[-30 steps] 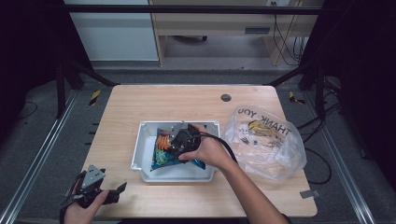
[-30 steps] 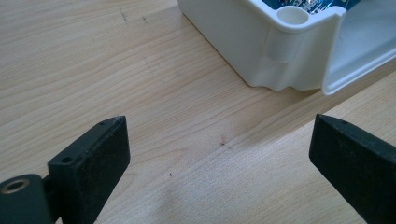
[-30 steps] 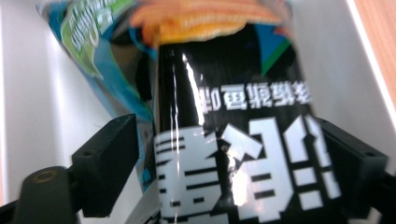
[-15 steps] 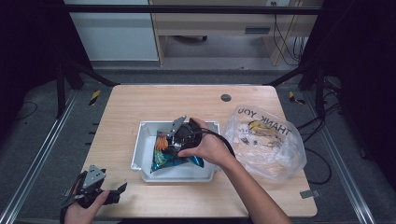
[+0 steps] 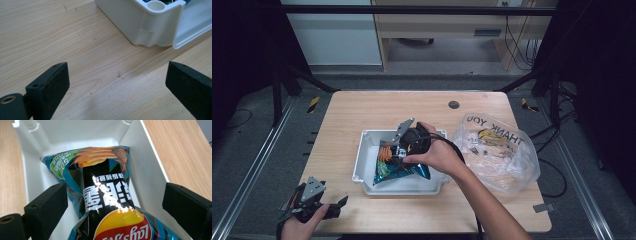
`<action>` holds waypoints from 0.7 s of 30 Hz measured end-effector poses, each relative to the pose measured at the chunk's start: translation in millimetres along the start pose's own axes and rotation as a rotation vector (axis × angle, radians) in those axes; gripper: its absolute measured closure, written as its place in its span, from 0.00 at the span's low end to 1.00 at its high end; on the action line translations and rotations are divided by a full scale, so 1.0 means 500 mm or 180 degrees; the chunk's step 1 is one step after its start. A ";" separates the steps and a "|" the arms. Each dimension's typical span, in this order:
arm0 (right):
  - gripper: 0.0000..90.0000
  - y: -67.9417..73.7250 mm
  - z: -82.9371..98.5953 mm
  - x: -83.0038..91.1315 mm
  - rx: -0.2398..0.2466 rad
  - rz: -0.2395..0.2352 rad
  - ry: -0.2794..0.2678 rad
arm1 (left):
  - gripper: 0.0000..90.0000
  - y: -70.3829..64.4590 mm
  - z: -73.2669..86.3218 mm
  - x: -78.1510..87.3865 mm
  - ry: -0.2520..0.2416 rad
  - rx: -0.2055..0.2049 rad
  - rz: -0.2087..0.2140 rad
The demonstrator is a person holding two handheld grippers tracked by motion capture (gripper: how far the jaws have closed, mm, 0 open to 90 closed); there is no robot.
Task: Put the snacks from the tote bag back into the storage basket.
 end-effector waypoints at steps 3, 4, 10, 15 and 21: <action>0.07 0.001 -0.001 0.007 -0.0024 -0.0017 0.0002 | 0.05 0.001 -0.001 0.000 -0.0010 0.0002 -0.0016; 0.07 0.002 -0.002 0.010 -0.0035 -0.0010 0.0022 | 0.05 0.001 -0.001 0.000 -0.0017 0.0008 -0.0026; 0.08 0.004 -0.007 0.024 -0.0151 0.0027 0.0012 | 0.05 0.002 0.000 0.000 -0.0010 0.0009 -0.0043; 0.09 0.011 -0.009 0.041 -0.0216 0.0091 0.0021 | 0.05 0.002 0.002 0.001 -0.0008 0.0021 -0.0053; 0.10 0.019 -0.009 0.065 -0.0309 0.0110 -0.0041 | 0.05 -0.004 0.003 0.006 -0.0017 -0.0007 -0.0036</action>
Point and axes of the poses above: each handheld gripper's, and its own axes: x roughly backward along the jaws, z roughly out of its underside, y roughly to its left, the point moved 4 cm from there along -x, roughly forward along the jaws, and after that the axes turned 4 degrees about -y, right-handed, at the moved point
